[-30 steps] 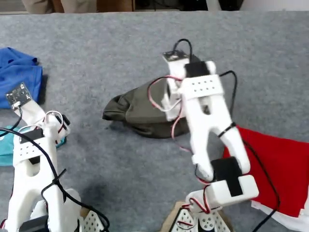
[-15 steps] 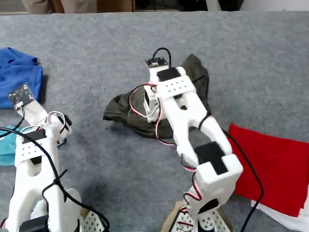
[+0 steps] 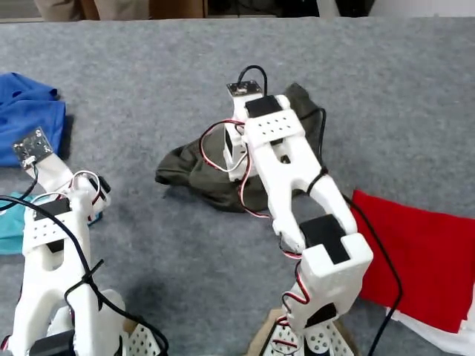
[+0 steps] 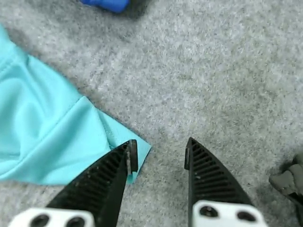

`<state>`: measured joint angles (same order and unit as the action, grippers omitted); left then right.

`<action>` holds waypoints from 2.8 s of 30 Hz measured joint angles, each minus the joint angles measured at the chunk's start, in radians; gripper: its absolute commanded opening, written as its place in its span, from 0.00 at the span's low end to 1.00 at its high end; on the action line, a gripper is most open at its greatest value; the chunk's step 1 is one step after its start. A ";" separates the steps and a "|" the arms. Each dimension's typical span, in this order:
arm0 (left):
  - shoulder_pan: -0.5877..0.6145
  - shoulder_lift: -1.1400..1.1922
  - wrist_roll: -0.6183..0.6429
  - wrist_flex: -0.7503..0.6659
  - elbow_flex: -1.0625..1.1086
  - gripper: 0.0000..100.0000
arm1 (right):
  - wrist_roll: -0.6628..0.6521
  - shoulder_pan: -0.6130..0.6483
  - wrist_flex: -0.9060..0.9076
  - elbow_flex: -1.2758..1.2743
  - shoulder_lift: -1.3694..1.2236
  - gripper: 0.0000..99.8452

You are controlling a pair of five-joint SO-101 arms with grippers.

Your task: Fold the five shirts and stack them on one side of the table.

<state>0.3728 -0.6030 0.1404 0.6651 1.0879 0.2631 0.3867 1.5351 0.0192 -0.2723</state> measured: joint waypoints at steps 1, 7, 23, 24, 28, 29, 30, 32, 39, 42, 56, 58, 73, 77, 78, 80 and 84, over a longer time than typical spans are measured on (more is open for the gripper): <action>0.000 0.000 0.000 0.000 0.000 0.18 | -0.008 0.000 0.023 0.011 0.000 0.13; 0.000 0.000 0.000 0.000 0.000 0.18 | -0.015 0.000 0.066 0.038 0.000 0.13; 0.000 0.000 0.000 0.000 0.000 0.18 | -0.015 0.058 0.071 0.038 0.000 0.03; 0.000 0.000 0.000 0.000 0.000 0.18 | -0.015 0.060 0.071 0.038 -0.003 0.01; 0.000 0.000 0.000 0.000 0.000 0.18 | -0.015 0.058 0.071 0.038 -0.008 0.01; 0.000 0.000 0.000 0.000 0.000 0.18 | -0.015 0.058 0.071 0.038 -0.008 0.01; 0.000 0.000 0.000 0.000 0.000 0.18 | -0.015 0.058 0.071 0.038 -0.008 0.01; 0.000 0.000 0.000 0.000 0.000 0.18 | -0.015 0.058 0.071 0.038 -0.008 0.01; 0.000 0.000 0.000 0.000 0.000 0.18 | -0.015 0.058 0.080 0.195 -0.008 0.00; 0.000 0.000 0.000 0.000 0.000 0.18 | 0.000 0.058 0.080 0.347 -0.008 0.00; -0.184 0.000 0.000 0.186 -0.048 0.18 | -0.003 0.058 -0.390 0.856 -0.109 0.00; -0.219 0.000 0.000 0.247 -0.120 0.18 | -0.051 0.058 -0.482 0.884 -0.166 0.00; -0.677 0.008 0.311 0.247 -0.373 0.32 | -0.172 -0.048 -0.529 1.181 -0.362 0.00; -0.761 0.080 0.331 0.132 -0.373 0.32 | -0.176 -0.109 -0.486 1.212 -0.365 0.00; -0.776 0.110 0.336 0.103 -0.373 0.32 | -0.176 -0.115 -0.476 1.221 -0.365 0.00; -0.813 0.189 0.342 0.057 -0.374 0.32 | -0.183 -0.120 -0.451 1.240 -0.365 0.00; -0.856 0.384 0.370 0.026 -0.450 0.30 | -0.184 -0.117 -0.445 1.264 -0.365 0.00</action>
<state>-0.4833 -0.2194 0.5102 0.6912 0.6383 0.0790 0.2700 1.0902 1.2835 -0.6375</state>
